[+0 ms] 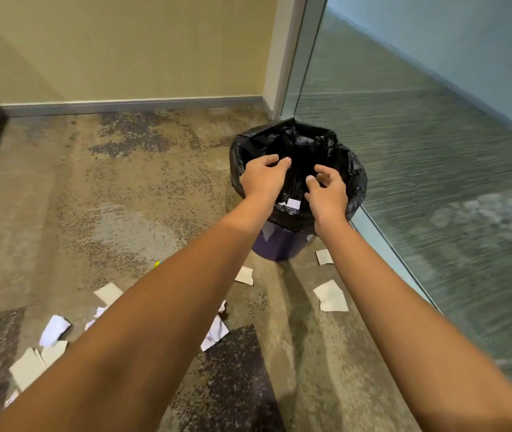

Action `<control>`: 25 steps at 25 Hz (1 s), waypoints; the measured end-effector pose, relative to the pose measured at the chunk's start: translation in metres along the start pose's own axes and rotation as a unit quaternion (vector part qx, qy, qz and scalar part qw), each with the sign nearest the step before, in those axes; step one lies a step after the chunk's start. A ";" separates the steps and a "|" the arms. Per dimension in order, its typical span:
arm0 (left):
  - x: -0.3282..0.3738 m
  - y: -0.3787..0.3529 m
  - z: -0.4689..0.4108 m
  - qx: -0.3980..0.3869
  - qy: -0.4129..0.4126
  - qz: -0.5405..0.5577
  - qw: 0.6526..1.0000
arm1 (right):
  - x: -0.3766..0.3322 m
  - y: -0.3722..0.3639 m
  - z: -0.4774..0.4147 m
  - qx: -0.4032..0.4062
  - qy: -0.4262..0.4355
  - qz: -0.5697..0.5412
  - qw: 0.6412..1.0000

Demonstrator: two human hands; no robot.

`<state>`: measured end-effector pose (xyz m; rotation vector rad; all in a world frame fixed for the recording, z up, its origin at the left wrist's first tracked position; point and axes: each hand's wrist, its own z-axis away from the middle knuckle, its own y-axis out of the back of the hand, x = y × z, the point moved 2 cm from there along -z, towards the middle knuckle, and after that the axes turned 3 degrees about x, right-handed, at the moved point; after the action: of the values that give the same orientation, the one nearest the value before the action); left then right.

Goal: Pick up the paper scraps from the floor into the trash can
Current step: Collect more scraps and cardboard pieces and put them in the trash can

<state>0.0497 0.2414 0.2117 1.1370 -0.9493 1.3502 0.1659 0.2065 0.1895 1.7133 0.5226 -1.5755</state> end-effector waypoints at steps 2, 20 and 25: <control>-0.006 0.013 0.014 0.002 -0.013 0.044 0.999 | 0.000 0.003 0.018 0.006 0.031 0.004 1.000; -0.202 0.185 0.155 0.145 0.148 -0.060 0.976 | 0.117 -0.001 0.197 -0.172 0.053 0.113 0.977; -0.247 0.222 0.163 0.198 0.167 -0.163 0.952 | 0.159 -0.020 0.217 -0.269 0.060 0.213 0.937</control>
<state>-0.1615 0.0046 0.0220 1.2441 -0.2332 1.4314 0.0319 0.0290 0.0359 1.3817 0.5381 -0.9154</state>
